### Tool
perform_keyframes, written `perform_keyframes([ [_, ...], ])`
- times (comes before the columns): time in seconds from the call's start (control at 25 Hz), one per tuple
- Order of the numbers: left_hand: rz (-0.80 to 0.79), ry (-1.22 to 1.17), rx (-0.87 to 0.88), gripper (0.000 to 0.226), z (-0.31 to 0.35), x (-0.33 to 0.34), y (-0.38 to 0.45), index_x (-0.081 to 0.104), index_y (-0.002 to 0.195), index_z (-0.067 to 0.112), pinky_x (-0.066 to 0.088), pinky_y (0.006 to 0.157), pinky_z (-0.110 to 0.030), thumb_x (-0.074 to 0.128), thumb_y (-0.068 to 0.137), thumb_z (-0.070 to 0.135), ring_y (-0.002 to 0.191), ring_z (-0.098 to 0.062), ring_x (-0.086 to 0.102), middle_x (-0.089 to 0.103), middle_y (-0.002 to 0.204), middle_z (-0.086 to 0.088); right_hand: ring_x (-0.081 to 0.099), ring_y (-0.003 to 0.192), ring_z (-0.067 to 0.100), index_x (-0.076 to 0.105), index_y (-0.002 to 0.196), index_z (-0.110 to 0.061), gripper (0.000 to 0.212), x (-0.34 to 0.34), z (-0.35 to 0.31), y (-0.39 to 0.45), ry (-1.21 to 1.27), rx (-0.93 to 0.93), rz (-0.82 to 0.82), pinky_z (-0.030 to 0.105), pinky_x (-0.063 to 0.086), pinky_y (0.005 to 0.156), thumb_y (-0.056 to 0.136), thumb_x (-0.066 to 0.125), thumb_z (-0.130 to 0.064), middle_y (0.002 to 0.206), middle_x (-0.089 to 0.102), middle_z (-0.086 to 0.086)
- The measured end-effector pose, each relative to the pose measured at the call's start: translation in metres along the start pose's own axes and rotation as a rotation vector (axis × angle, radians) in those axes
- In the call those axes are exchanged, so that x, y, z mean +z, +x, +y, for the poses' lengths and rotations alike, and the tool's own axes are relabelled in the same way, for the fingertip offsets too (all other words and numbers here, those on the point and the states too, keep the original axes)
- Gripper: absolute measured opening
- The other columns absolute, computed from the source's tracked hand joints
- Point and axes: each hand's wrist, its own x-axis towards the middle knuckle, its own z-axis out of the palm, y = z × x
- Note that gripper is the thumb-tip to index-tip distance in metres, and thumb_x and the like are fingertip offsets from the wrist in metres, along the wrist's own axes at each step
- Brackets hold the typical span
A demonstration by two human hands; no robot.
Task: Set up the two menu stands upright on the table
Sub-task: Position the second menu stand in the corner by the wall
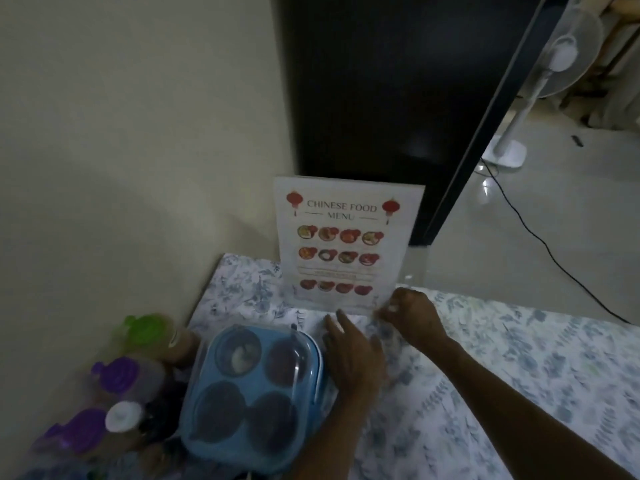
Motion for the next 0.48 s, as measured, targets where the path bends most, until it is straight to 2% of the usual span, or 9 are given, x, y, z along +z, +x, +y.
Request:
perform_keyframes([
  [0.12,-0.111,0.061,-0.063,0.073,0.018,-0.040,0.040,0.025,0.146,0.004,0.043,0.098,-0.038,0.053,0.094,0.047,0.130,-0.033,0.044,0.034,0.149,-0.020,0.072,0.084,0.024,0.073,0.090,-0.010,0.018,0.006,-0.022,0.019,0.031,-0.030,-0.032,0.038,0.060,0.079,0.083,0.077,-0.027,0.094,0.075,0.008],
  [0.2,-0.163,0.053,-0.061,0.063,0.022,-0.068,0.063,0.036,0.140,0.003,0.045,0.094,-0.037,0.059,0.093,0.039,0.121,-0.033,0.051,0.044,0.138,-0.018,0.071,0.084,0.023,0.074,0.089,-0.010,0.016,0.014,-0.032,0.027,0.036,-0.079,-0.017,0.033,0.059,0.079,0.084,0.077,-0.026,0.099,0.076,0.011],
  [0.28,-0.188,0.108,0.009,0.050,0.022,-0.092,0.081,0.051,0.131,0.005,0.049,0.093,-0.039,0.060,0.091,0.034,0.114,-0.033,0.057,0.054,0.129,-0.016,0.067,0.083,0.020,0.071,0.092,-0.014,0.013,0.021,-0.043,0.028,0.072,-0.088,-0.002,0.024,0.053,0.075,0.086,0.076,-0.024,0.102,0.075,0.011],
  [0.36,-0.225,0.179,0.120,0.034,0.017,-0.121,0.093,0.063,0.113,0.007,0.054,0.083,-0.037,0.060,0.091,0.033,0.099,-0.029,0.063,0.065,0.111,-0.011,0.069,0.091,0.023,0.071,0.101,-0.011,0.021,0.030,-0.052,0.031,0.107,-0.071,-0.001,0.028,0.056,0.081,0.086,0.077,-0.025,0.108,0.074,0.010],
  [0.44,-0.254,0.249,0.203,0.026,0.006,-0.156,0.102,0.061,0.093,0.009,0.049,0.069,-0.030,0.058,0.092,0.035,0.085,-0.025,0.061,0.062,0.088,-0.005,0.071,0.097,0.025,0.071,0.102,-0.011,0.023,0.035,-0.058,0.033,0.130,-0.071,-0.031,0.033,0.058,0.087,0.084,0.079,-0.024,0.112,0.074,0.010],
  [0.48,-0.246,0.278,0.219,0.027,-0.003,-0.174,0.108,0.059,0.088,0.011,0.046,0.067,-0.029,0.058,0.092,0.038,0.081,-0.023,0.059,0.059,0.082,-0.002,0.072,0.096,0.024,0.071,0.100,-0.013,0.022,0.036,-0.062,0.034,0.138,-0.070,-0.045,0.033,0.058,0.086,0.083,0.079,-0.023,0.111,0.074,0.009],
])
